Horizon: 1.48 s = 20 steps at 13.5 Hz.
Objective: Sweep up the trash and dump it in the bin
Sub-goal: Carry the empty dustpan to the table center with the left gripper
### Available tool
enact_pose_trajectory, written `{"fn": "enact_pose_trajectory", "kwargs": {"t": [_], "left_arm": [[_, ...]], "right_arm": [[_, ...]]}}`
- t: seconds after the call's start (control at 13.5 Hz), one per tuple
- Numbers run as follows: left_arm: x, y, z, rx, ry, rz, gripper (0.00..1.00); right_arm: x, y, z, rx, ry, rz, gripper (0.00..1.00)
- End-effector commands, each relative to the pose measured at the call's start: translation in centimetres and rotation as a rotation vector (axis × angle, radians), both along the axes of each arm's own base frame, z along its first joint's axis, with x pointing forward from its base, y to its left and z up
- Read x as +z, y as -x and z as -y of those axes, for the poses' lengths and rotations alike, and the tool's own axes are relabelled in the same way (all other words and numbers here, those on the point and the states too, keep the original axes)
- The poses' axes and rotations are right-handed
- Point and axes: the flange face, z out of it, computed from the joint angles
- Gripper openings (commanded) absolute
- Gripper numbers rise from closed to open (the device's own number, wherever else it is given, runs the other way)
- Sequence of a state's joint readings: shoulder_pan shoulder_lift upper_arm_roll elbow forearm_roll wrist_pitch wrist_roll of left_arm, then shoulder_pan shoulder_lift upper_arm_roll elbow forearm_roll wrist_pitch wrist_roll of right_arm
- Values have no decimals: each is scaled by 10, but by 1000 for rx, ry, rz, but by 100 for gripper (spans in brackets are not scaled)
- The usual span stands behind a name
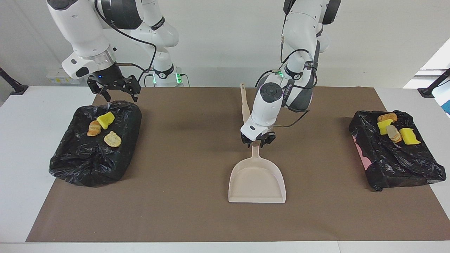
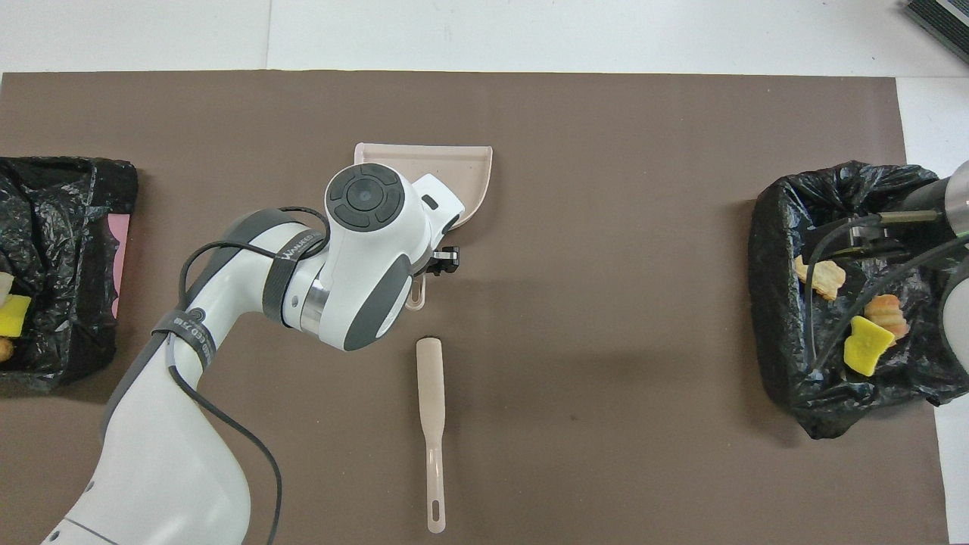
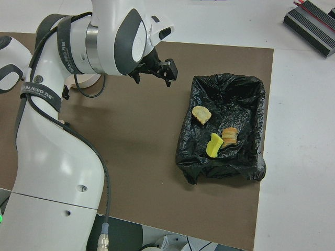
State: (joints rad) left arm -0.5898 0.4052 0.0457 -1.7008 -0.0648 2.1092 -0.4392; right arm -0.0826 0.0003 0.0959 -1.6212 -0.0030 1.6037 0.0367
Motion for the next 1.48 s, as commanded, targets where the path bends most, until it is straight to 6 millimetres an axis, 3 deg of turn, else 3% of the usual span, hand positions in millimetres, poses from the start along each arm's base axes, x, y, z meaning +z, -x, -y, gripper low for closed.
{"fn": "enact_pose_trajectory", "kwargs": {"t": [0.0, 0.3, 0.96, 1.11, 1.41], "left_arm": [[25, -2, -13, 16, 10, 28, 100], [63, -3, -57, 13, -69, 26, 100], [186, -2, -244, -122, -70, 88, 100], [211, 1, -268, -99, -69, 118, 100], [283, 16, -307, -89, -73, 119, 100]], "right_arm": [[2, 3, 3, 1, -22, -10, 100], [2, 4, 3, 2, -22, -10, 100], [2, 3, 3, 4, -21, -8, 100], [2, 4, 2, 6, -21, -13, 100], [2, 5, 2, 7, -22, -16, 100]]}}
